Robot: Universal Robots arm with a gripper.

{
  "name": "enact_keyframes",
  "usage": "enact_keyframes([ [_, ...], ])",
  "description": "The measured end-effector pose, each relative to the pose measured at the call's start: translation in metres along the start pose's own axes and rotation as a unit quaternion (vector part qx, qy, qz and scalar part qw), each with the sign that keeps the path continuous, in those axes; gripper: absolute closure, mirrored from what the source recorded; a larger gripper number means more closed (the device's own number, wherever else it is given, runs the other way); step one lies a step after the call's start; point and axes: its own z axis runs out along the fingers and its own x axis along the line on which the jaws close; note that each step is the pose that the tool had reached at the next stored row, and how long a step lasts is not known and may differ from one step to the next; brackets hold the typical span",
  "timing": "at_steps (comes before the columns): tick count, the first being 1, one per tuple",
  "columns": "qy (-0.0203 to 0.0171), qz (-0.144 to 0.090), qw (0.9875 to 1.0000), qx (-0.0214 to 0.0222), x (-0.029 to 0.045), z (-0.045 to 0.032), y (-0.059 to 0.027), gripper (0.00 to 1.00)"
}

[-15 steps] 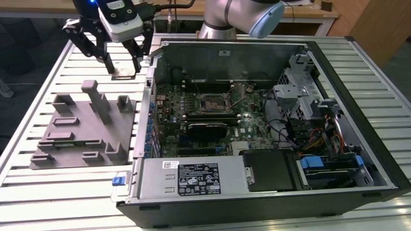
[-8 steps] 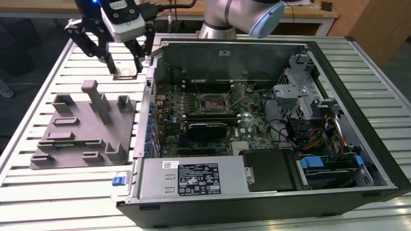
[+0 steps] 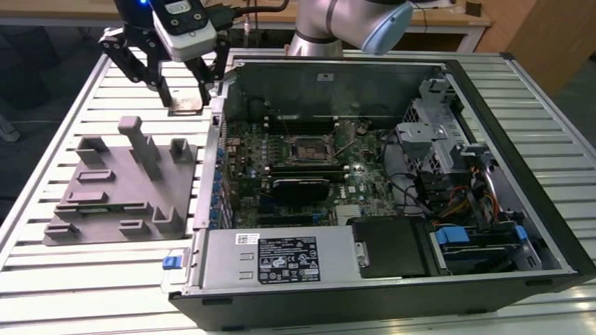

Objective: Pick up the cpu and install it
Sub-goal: 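Pick up the cpu and move it towards the insertion slot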

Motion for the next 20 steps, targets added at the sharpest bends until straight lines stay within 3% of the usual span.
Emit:
enact_keyframes([
  [10, 0.0000, 0.000, 1.0000, 0.0000, -0.0111, 0.0000, -0.0004, 0.46],
  [20, 0.0000, 0.000, 1.0000, 0.0000, -0.0337, 0.0006, -0.0008, 0.46],
])
